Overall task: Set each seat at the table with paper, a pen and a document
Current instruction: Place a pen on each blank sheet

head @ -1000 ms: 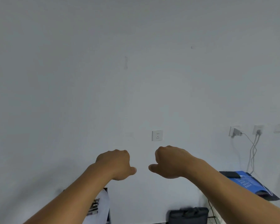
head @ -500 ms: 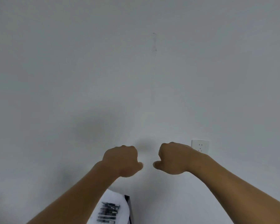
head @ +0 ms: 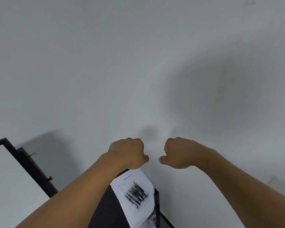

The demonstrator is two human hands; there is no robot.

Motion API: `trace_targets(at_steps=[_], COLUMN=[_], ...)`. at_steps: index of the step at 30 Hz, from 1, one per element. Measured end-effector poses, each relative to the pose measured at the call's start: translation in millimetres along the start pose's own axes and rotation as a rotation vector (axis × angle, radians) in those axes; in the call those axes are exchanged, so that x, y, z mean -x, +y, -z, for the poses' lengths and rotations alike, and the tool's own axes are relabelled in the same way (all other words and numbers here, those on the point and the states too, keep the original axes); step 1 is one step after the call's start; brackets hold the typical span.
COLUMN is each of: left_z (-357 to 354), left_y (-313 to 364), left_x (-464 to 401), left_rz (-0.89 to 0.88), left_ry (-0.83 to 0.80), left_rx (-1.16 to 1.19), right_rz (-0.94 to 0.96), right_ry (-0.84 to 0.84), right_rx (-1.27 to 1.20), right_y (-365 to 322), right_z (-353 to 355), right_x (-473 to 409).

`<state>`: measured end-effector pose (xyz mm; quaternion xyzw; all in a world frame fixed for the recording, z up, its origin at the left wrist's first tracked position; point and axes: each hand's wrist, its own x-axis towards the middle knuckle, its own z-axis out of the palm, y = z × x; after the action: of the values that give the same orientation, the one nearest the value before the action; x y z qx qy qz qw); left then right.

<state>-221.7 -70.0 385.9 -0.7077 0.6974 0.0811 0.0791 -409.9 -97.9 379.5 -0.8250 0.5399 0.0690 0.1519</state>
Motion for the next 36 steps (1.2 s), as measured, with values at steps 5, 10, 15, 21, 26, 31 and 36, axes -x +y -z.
trace_targets(at_steps=[5,10,15,21,26,31,36], left_z=[-19.6,-28.9,-32.5,-39.7,-58.5,-90.4,-139.7], left_y=[-27.6,-51.2,-78.2,-99.6,-101.6,-102.2,-112.4], left_x=[-41.4,-77.5,-94.3,-108.1,-120.5,-128.2,-134.6], left_rz=[0.07,0.128,0.202,0.351,0.455,0.551,0.609], left_ry=[-0.04,-0.081,-0.098,-0.12,-0.169,-0.195,-0.257], left_rx=[0.044,0.094,0.109,0.148,0.185,0.227,0.3], right_rz=[0.058,0.096,0.16,0.286,0.405,0.479,0.493], right_ry=[-0.037,-0.07,-0.118,-0.169,-0.241,-0.303,-0.387], right_rx=[0.044,0.101,0.106,0.148,0.191,0.208,0.228], right_y=[-6.4,-14.9,-30.9,-58.4,-71.8,-75.0,-75.5], right_z=[-1.7,2.1,7.6,1.2,-16.5,-37.3,-85.9], right_x=[-60.9,-112.0,-156.4,-211.0,-247.6,-276.1,-299.0])
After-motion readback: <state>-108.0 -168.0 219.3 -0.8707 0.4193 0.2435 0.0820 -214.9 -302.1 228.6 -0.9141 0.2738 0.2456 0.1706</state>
